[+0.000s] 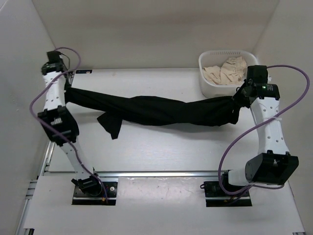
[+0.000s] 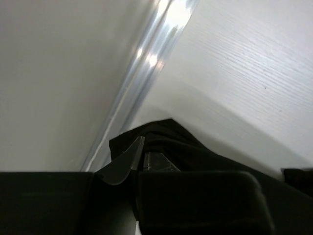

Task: Fold and stack the trousers
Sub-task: Flatten the trousers out

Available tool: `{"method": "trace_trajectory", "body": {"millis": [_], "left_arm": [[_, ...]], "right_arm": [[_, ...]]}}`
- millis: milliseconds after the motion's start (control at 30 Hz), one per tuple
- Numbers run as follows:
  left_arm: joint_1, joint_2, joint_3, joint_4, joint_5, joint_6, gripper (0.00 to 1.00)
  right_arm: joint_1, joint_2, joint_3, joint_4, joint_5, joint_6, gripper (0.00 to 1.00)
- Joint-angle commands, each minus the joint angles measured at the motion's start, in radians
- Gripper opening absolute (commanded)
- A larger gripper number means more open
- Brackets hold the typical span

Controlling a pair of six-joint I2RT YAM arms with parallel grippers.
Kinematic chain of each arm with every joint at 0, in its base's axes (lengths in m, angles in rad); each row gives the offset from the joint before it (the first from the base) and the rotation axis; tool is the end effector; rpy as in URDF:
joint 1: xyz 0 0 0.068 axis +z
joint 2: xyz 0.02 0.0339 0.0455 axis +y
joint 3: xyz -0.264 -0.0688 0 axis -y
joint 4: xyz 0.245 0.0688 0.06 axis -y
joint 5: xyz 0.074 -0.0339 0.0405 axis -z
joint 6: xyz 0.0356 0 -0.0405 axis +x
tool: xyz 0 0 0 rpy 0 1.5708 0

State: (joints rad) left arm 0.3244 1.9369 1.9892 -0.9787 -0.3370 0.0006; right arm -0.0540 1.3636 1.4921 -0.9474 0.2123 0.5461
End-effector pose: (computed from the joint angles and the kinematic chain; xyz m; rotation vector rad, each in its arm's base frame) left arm 0.3950 0.1452 0.3467 -0.5440 2.4487 0.5557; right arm 0.2745 -0.0223 0.3833 0.7937 2.2290 -0.0170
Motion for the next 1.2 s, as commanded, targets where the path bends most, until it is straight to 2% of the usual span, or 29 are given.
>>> {"method": "trace_trajectory", "body": {"millis": [0, 67, 167, 200, 300, 333, 367, 433, 467, 500, 567, 600, 667, 733, 833, 1000, 1167], "left_arm": [[-0.053, 0.141, 0.113, -0.020, -0.083, -0.001, 0.16], [-0.068, 0.201, 0.143, -0.020, -0.096, -0.001, 0.18], [-0.091, 0.201, 0.154, -0.020, -0.063, -0.001, 0.20], [-0.091, 0.201, 0.134, -0.020, -0.053, -0.001, 0.24], [-0.113, 0.142, 0.032, -0.029, -0.053, -0.001, 0.51], [-0.113, 0.116, -0.002, -0.029, -0.053, -0.001, 0.55], [-0.123, 0.088, -0.036, -0.029, -0.039, -0.001, 0.66], [-0.133, -0.007, -0.116, -0.029, 0.019, -0.001, 0.67], [-0.133, -0.036, -0.142, -0.029, 0.036, -0.001, 0.72], [-0.133, -0.082, -0.170, -0.029, 0.036, -0.001, 0.80], [-0.133, -0.105, -0.249, -0.029, 0.027, -0.001, 0.83], [-0.133, -0.105, -0.277, -0.029, 0.009, -0.001, 0.84], [-0.133, -0.105, -0.355, -0.020, -0.037, -0.001, 0.86], [-0.133, -0.093, -0.381, -0.009, -0.037, -0.001, 0.86], [-0.111, -0.067, -0.382, -0.009, -0.014, -0.001, 0.87], [-0.059, -0.046, -0.382, -0.009, 0.041, -0.001, 0.88], [-0.039, -0.046, -0.418, 0.017, 0.067, -0.001, 0.89]], "right_arm": [[-0.015, 0.005, 0.022, -0.022, -0.033, -0.025, 0.00], [-0.015, 0.014, 0.031, -0.022, -0.033, -0.034, 0.00], [-0.015, 0.025, 0.031, -0.011, -0.053, -0.034, 0.00], [-0.015, 0.025, 0.031, -0.002, -0.062, -0.034, 0.00], [-0.015, 0.049, 0.031, -0.002, -0.088, -0.034, 0.00], [-0.015, 0.058, 0.031, -0.002, -0.102, -0.034, 0.00], [-0.015, 0.058, 0.031, -0.002, -0.102, -0.034, 0.00], [-0.015, 0.058, 0.031, -0.017, -0.102, -0.034, 0.00], [-0.024, 0.058, 0.031, -0.017, -0.091, -0.034, 0.00], [-0.024, 0.058, 0.031, -0.034, -0.091, -0.034, 0.00], [-0.053, 0.049, 0.022, -0.059, -0.091, -0.046, 0.00], [-0.063, 0.049, 0.022, -0.068, -0.100, -0.078, 0.13], [-0.089, 0.074, 0.022, -0.105, -0.169, -0.122, 0.57], [-0.089, 0.153, 0.078, -0.177, -0.188, -0.175, 0.78], [-0.118, 0.177, 0.031, -0.209, -0.133, -0.146, 0.88], [-0.211, 0.040, -0.254, 0.020, -0.275, -0.012, 0.87], [-0.221, 0.067, -0.352, 0.058, -0.219, 0.017, 0.87]]}}
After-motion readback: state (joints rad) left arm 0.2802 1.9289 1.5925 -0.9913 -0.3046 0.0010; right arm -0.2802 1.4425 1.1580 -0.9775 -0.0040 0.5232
